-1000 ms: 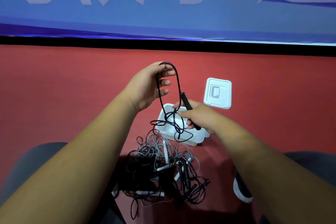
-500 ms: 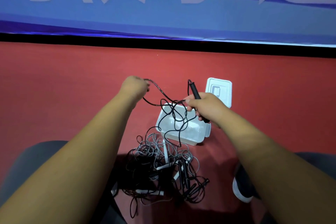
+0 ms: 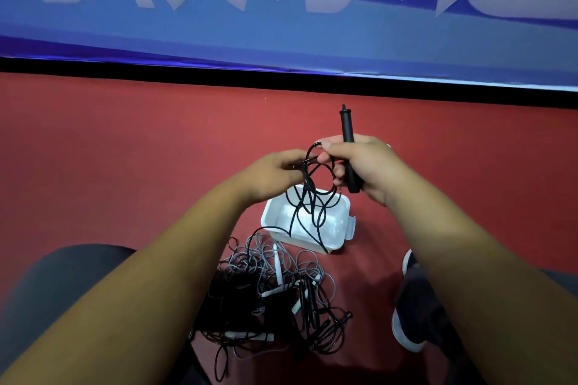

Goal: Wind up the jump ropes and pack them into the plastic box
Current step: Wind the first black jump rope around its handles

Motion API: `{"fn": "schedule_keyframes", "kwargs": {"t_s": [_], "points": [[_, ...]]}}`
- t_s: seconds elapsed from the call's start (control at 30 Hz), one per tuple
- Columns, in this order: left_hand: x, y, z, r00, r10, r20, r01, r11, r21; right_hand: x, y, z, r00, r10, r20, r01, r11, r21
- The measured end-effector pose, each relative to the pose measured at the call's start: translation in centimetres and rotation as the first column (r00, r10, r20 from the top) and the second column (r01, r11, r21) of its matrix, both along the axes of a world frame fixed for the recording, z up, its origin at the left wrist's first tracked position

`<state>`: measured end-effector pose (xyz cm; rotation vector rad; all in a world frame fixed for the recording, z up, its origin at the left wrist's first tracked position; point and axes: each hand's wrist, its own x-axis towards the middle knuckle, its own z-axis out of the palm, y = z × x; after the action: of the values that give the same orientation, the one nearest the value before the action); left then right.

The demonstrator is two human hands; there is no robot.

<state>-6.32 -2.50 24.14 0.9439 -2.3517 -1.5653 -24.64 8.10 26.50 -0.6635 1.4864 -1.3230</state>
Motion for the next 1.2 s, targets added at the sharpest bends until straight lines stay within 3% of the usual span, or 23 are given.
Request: {"fn": "schedule_keyframes", "kwargs": {"t_s": [0.2, 0.37, 0.47, 0.57, 0.67, 0.77, 0.87, 0.97, 1.03, 1.2], "points": [[0.3, -1.1, -1.0, 0.993, 0.092, 0.078, -0.082, 0.988, -0.130, -1.3, 0.1, -0.2, 0.987, -0.156, 0.028, 0.156, 0.988, 0.018], [1.2, -2.7, -1.6, 0.914, 0.182, 0.362, -0.011, 0.904, -0.428, -2.7, 0.4, -1.1, 0.929, -0.369, -0.003, 0.369, 0.928, 0.041], [1.8, -3.2, -1.4, 0.840, 0.290, 0.458, 0.020, 0.828, -0.560, -3.2, 0.5, -2.3, 0.879, -0.474, -0.043, 0.476, 0.876, 0.071], [2.4, -3.8, -1.0, 0.821, 0.337, 0.460, -0.006, 0.812, -0.583, -3.7, 0.6, -3.6, 0.828, -0.557, -0.060, 0.560, 0.821, 0.108], [2.7, -4.3, -0.5, 0.873, 0.304, 0.381, -0.044, 0.828, -0.559, -4.3, 0.7, -5.2, 0.809, -0.562, -0.170, 0.587, 0.787, 0.190], [2.2, -3.3, 0.6, 0.956, 0.179, 0.232, -0.078, 0.919, -0.387, -4.2, 0.6, -6.1, 0.825, -0.452, -0.339, 0.535, 0.819, 0.207], [1.6, -2.3, 1.3, 0.986, 0.148, 0.078, -0.123, 0.958, -0.258, -2.6, 0.3, -5.7, 0.907, -0.323, -0.269, 0.370, 0.917, 0.148], [1.2, -1.7, 1.9, 0.991, 0.135, 0.007, -0.131, 0.969, -0.208, -0.5, 0.1, -4.9, 0.974, -0.068, -0.215, 0.090, 0.992, 0.091], [1.0, -1.5, 2.3, 0.988, 0.152, -0.028, -0.155, 0.972, -0.178, 0.6, 0.0, -4.9, 0.973, 0.068, -0.220, -0.053, 0.996, 0.071], [1.0, -1.9, 2.2, 0.961, 0.271, -0.055, -0.271, 0.963, 0.016, 2.4, 0.0, -5.4, 0.975, 0.177, -0.133, -0.167, 0.982, 0.084]]}}
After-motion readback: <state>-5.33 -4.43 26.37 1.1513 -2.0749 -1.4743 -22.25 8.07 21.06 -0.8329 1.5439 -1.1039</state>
